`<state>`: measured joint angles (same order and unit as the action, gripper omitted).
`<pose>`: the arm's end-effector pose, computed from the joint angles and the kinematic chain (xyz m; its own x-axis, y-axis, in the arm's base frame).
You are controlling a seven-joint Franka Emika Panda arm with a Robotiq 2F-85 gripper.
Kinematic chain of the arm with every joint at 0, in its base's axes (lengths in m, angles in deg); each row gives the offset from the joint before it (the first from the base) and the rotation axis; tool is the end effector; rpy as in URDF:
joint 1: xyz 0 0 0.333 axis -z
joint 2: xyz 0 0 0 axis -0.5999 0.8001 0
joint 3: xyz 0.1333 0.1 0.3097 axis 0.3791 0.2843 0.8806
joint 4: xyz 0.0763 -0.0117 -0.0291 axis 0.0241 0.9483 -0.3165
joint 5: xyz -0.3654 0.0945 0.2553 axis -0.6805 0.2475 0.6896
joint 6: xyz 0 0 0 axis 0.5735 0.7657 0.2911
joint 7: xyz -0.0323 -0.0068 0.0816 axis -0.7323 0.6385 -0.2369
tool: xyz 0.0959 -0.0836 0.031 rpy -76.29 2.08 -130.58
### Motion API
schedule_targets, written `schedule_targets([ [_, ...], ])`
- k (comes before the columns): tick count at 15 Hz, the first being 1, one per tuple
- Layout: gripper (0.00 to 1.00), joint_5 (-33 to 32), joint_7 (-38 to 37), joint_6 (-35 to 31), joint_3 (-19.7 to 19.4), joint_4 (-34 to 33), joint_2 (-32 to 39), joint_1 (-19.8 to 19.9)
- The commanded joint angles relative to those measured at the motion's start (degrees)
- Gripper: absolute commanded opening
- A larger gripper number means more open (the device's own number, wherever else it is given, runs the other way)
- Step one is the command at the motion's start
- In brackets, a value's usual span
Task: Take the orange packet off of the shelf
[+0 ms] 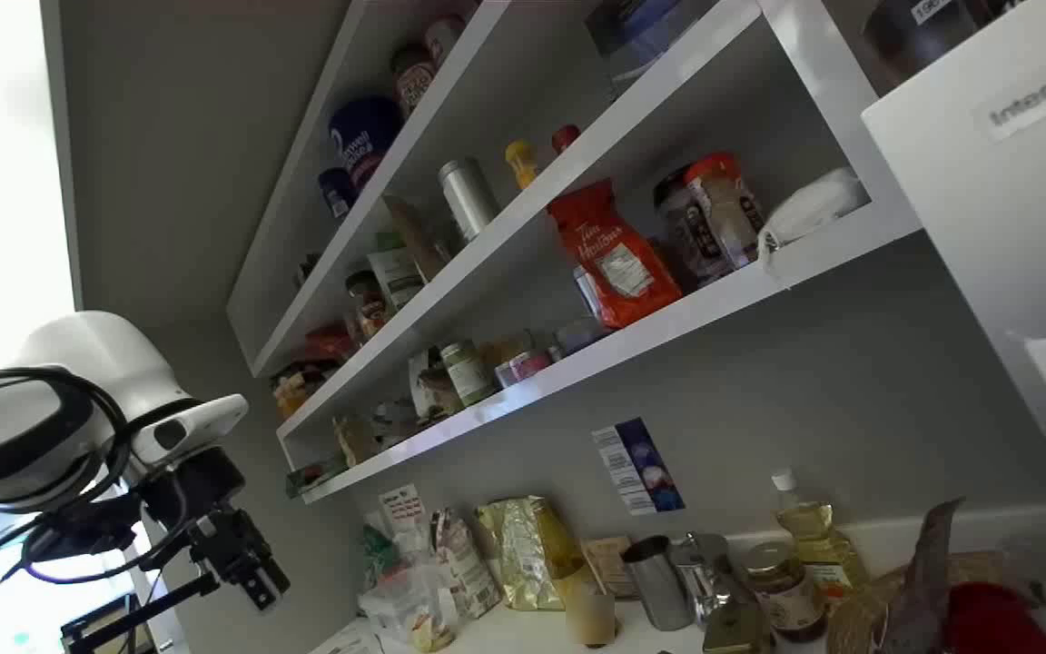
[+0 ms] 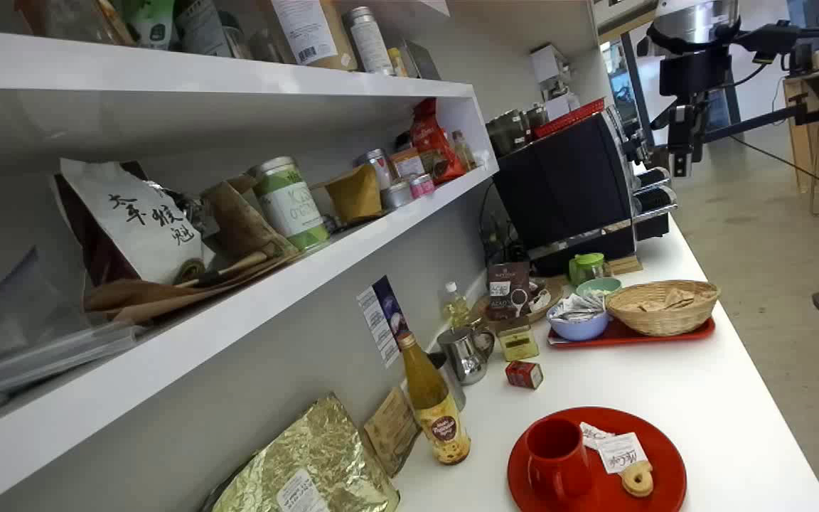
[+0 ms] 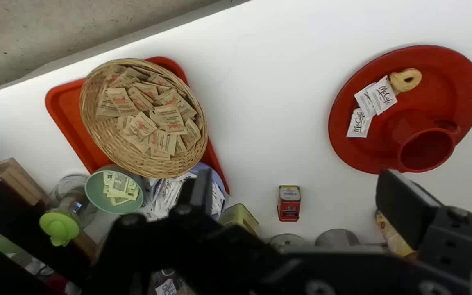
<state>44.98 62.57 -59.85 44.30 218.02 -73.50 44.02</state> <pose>0.3735 -0.0371 0.4740 0.9387 -0.2533 0.2340 -0.2737 -0.9600 0.0588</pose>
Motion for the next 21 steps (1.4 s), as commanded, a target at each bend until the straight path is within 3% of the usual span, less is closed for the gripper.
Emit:
schedule_targets([
  [1, 1.00, -0.07, -0.04, 0.20, -0.10, -0.15, 0.03, -0.11],
  [12, 1.00, -0.57, -0.31, -0.54, -0.50, -0.22, 0.66, 0.79],
  [17, 1.00, -6.34, -1.63, -8.25, -1.69, -1.11, 1.98, 6.81],
  [21, 1.00, -11.26, -2.20, -19.27, -3.01, -4.31, 6.12, 12.62],
])
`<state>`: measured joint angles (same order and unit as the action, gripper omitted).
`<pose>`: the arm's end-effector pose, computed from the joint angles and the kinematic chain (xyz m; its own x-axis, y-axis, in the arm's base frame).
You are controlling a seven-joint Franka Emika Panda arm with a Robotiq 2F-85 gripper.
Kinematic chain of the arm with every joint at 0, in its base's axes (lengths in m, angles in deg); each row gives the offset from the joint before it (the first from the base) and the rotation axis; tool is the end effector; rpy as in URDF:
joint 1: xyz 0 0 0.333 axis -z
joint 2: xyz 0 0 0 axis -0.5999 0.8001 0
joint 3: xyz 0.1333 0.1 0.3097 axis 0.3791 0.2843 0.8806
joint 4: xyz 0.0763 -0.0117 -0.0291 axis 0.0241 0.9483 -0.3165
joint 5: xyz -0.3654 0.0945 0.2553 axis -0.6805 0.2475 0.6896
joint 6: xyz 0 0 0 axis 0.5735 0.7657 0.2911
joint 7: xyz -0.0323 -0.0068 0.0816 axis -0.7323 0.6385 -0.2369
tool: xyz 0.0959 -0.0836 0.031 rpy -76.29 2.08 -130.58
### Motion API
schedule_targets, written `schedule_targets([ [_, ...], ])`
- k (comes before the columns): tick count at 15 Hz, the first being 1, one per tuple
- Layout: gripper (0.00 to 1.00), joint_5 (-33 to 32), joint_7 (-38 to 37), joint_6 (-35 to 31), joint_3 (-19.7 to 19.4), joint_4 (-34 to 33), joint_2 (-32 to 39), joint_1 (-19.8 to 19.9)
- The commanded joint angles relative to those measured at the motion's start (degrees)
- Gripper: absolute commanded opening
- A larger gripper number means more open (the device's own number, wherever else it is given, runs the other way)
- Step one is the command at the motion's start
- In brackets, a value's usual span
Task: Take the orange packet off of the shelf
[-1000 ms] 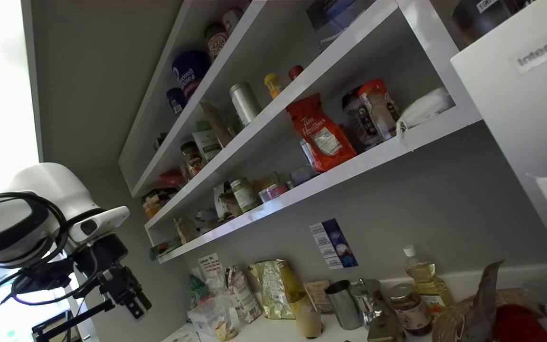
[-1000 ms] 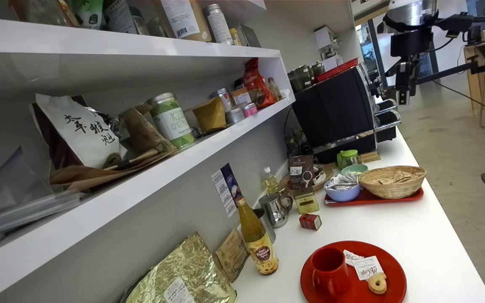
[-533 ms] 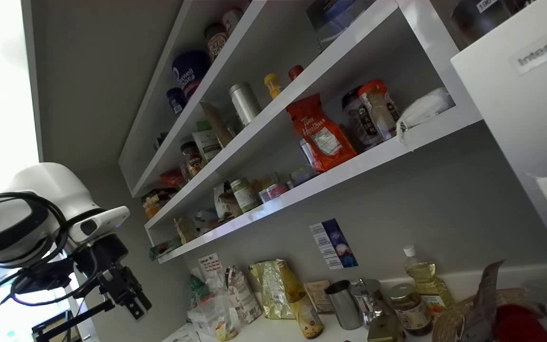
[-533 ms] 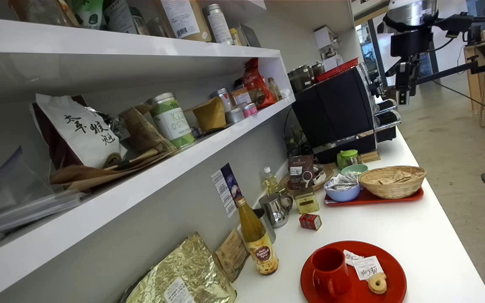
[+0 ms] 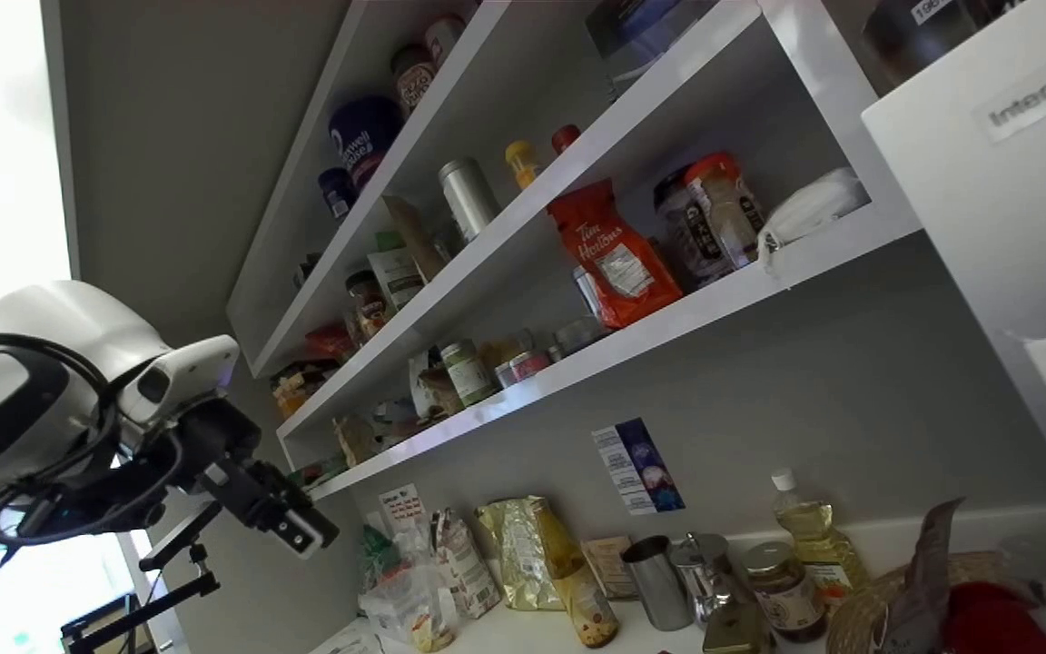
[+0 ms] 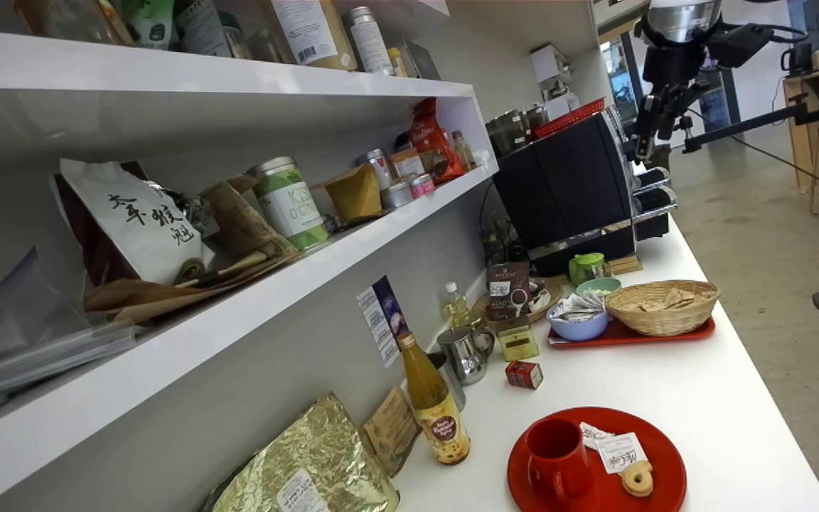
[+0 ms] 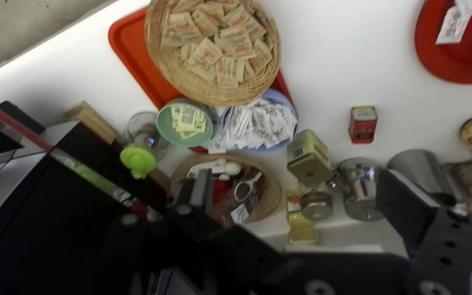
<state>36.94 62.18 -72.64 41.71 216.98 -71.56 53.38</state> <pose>0.3856 -0.1239 0.4998 0.8410 -0.3207 0.4357 -0.4050 -0.9072 0.1141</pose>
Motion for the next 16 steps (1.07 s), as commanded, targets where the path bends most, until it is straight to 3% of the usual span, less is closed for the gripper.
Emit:
schedule_targets([
  [1, 1.00, -4.23, -2.42, -10.07, -0.43, -4.60, 5.82, 4.86],
  [5, 1.00, -7.08, -3.88, -20.26, 0.66, -11.94, 14.47, 9.95],
  [8, 1.00, -7.63, -3.48, -21.45, 0.63, -20.00, 22.28, 10.66],
  [13, 1.00, -6.27, -1.82, -18.94, 1.32, -35.43, 34.73, 9.08],
  [16, 1.00, -7.32, -1.90, -18.41, -1.41, -43.39, 40.64, 3.89],
])
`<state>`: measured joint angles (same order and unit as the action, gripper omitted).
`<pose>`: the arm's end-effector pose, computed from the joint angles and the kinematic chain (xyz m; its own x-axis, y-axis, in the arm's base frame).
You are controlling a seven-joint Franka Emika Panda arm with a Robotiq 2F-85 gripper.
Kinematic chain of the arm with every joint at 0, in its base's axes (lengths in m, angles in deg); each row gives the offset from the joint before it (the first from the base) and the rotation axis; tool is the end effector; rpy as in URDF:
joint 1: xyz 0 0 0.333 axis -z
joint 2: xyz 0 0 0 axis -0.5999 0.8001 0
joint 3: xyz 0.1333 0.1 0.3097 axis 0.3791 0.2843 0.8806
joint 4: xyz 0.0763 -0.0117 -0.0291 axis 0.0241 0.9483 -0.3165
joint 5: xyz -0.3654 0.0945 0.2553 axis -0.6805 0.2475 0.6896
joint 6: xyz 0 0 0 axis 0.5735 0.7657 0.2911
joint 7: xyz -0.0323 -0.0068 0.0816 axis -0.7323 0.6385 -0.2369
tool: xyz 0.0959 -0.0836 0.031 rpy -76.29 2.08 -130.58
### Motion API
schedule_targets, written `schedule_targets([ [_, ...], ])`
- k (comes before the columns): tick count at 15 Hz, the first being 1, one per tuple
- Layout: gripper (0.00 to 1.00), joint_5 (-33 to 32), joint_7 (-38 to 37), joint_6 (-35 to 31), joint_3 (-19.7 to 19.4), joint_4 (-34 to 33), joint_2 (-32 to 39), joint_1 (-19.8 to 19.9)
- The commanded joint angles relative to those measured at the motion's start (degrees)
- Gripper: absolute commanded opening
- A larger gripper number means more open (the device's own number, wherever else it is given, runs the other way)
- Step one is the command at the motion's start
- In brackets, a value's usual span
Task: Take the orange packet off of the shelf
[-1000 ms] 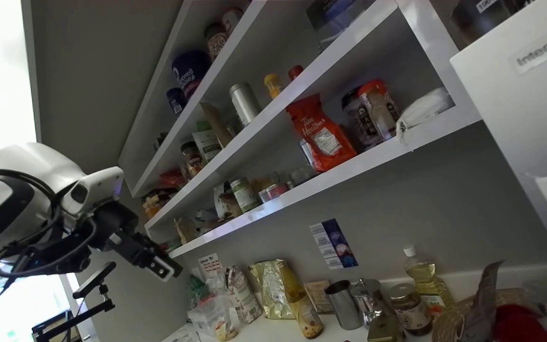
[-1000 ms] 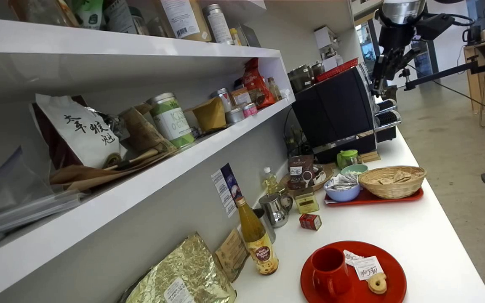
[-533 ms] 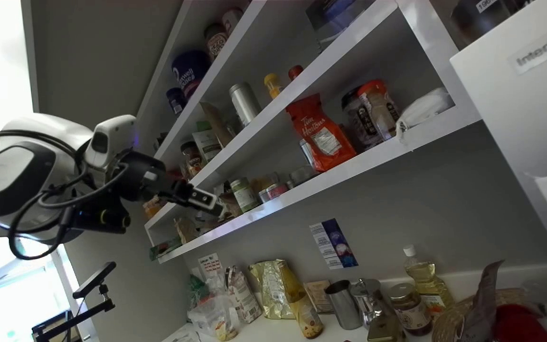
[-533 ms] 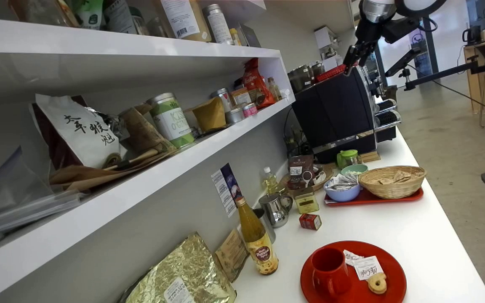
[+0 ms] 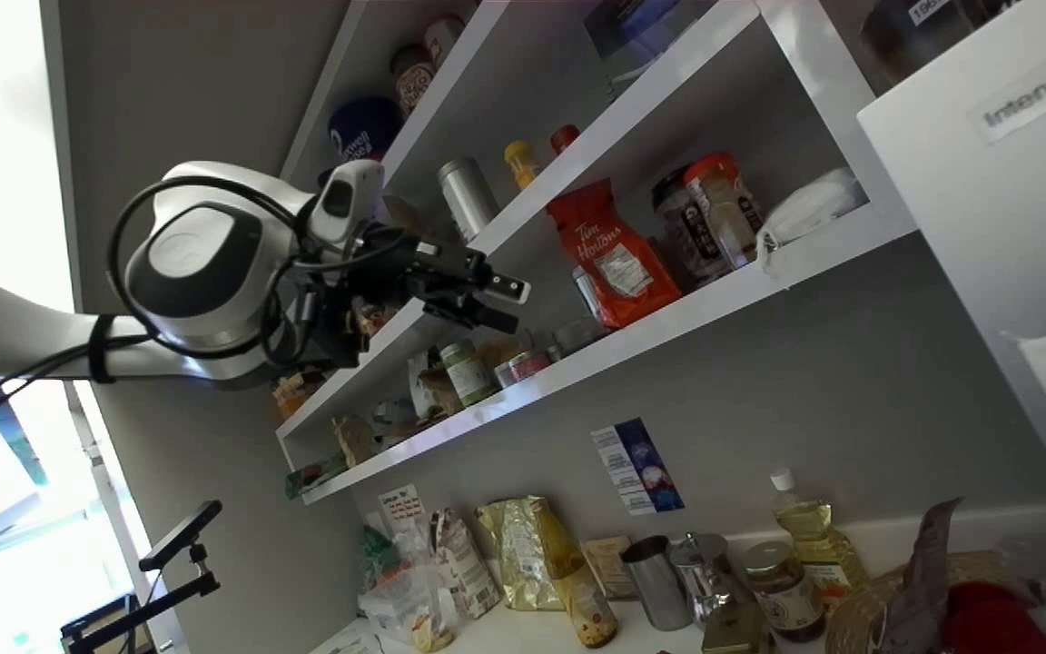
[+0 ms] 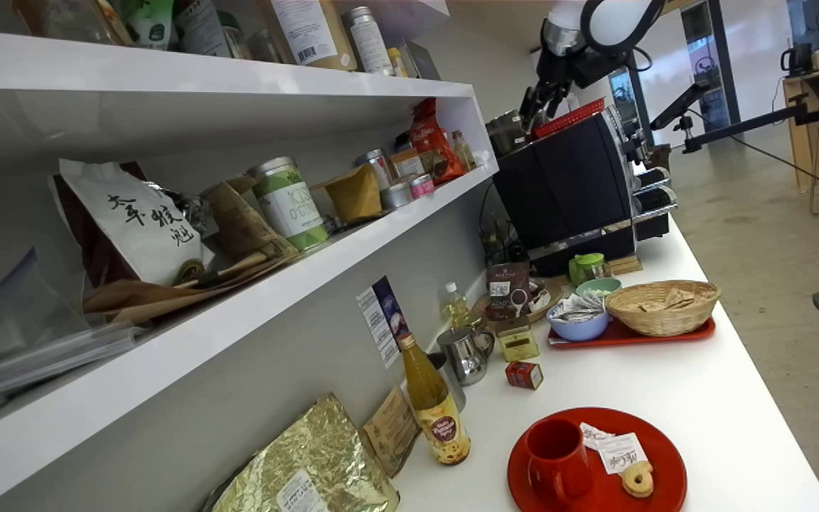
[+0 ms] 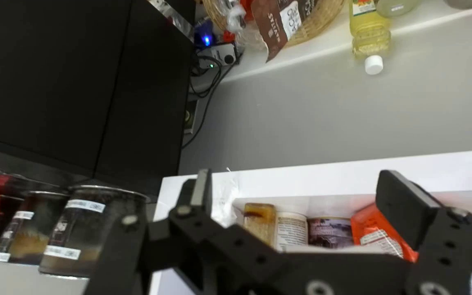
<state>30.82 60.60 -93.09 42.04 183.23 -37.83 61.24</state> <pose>0.5760 -0.2520 0.5983 0.6544 -0.2404 0.7170 -0.4690 -0.8728 0.1354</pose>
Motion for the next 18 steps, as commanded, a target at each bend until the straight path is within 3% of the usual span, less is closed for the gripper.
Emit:
schedule_targets([
  [1, 1.00, 0.08, 0.62, 2.29, -2.29, -11.95, 8.69, -5.61],
  [7, 1.00, 0.33, 1.23, 2.48, -5.64, -21.81, 17.13, -11.67],
  [13, 1.00, 1.24, 1.34, 1.99, -9.11, -28.04, 22.44, -13.68],
  [18, 1.00, 3.85, 3.46, 2.61, -8.83, -31.90, 25.47, -14.80],
])
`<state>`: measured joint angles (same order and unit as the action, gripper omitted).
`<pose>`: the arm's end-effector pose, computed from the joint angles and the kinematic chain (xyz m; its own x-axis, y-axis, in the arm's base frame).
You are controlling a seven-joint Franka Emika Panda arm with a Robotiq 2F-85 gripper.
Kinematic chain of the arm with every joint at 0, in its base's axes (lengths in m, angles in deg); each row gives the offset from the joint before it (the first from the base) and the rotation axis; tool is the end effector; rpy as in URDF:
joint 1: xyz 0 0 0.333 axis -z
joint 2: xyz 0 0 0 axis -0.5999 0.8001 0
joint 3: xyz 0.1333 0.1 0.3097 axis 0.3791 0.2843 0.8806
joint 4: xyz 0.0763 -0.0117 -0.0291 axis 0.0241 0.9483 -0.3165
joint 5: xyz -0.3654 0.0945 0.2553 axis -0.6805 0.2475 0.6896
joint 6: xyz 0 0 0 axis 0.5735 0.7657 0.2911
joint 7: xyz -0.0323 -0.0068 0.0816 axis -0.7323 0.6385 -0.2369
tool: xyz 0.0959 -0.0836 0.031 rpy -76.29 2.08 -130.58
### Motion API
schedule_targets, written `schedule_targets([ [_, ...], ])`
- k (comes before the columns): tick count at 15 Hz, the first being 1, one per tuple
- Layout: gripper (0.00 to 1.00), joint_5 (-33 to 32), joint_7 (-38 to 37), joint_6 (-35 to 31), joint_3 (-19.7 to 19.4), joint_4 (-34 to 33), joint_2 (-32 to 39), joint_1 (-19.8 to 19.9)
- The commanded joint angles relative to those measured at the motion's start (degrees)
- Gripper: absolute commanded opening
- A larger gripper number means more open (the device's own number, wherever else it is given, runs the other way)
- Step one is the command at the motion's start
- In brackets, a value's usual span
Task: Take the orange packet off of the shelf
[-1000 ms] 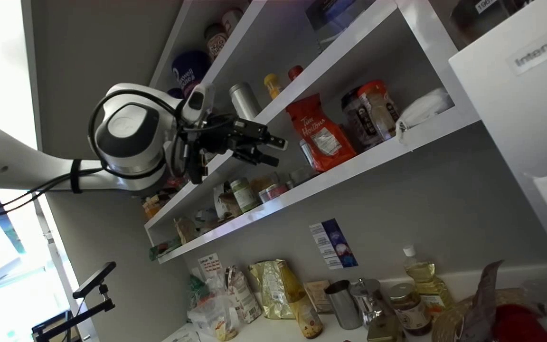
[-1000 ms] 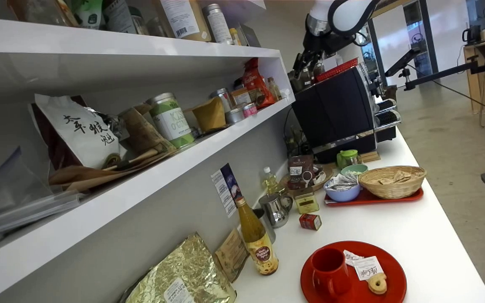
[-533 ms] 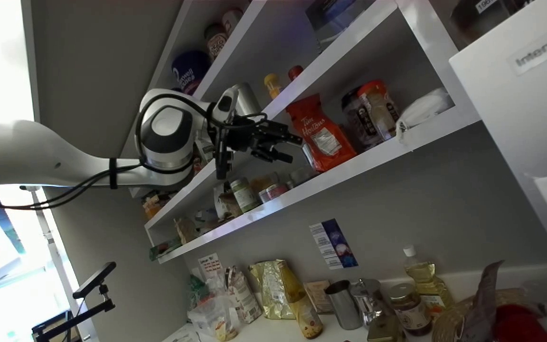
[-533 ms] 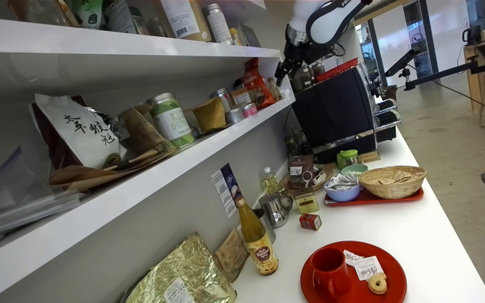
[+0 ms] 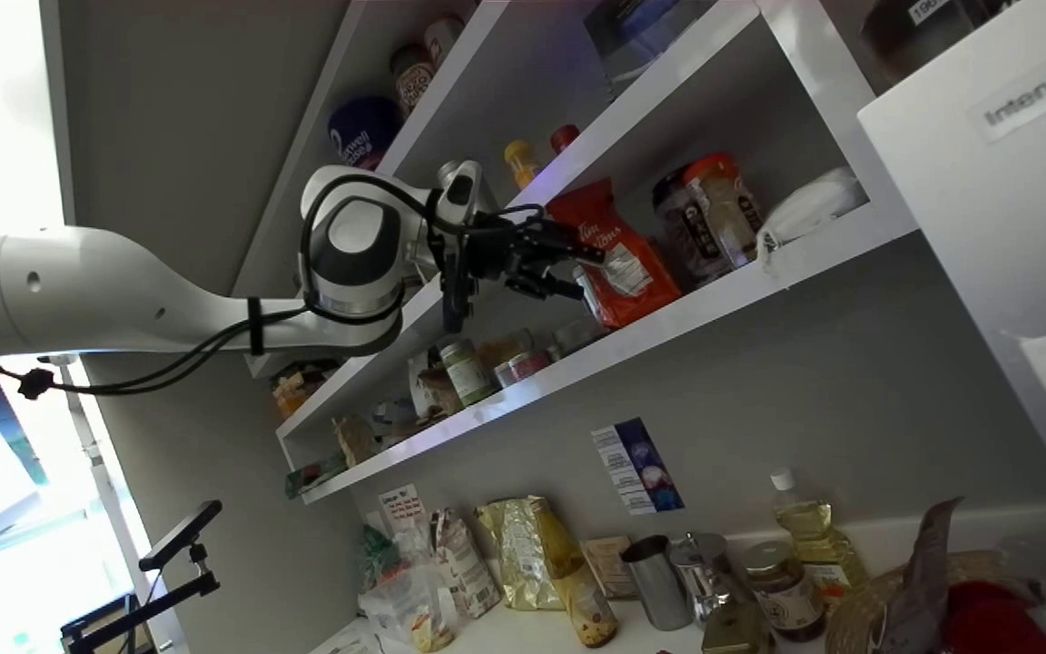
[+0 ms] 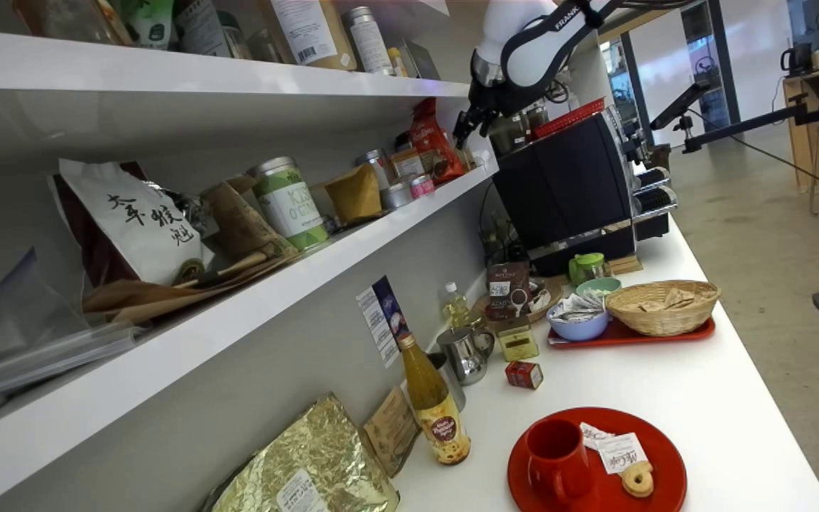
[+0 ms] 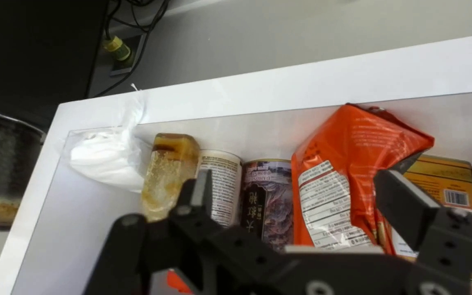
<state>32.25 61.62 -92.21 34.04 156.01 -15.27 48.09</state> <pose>0.7332 -0.2362 0.6105 0.6328 -0.1470 0.7602 -0.3924 -0.9073 0.1512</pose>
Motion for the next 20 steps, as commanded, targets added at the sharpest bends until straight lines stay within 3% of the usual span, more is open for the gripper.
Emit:
schedule_targets([
  [1, 1.00, 3.01, 2.88, 1.89, -0.66, -5.36, 3.41, -1.89],
  [19, 1.00, 5.94, 7.23, 7.83, -0.98, -17.02, 11.40, -2.32],
  [20, 0.94, 6.06, 7.43, 7.85, -0.88, -17.26, 11.65, -2.31],
])
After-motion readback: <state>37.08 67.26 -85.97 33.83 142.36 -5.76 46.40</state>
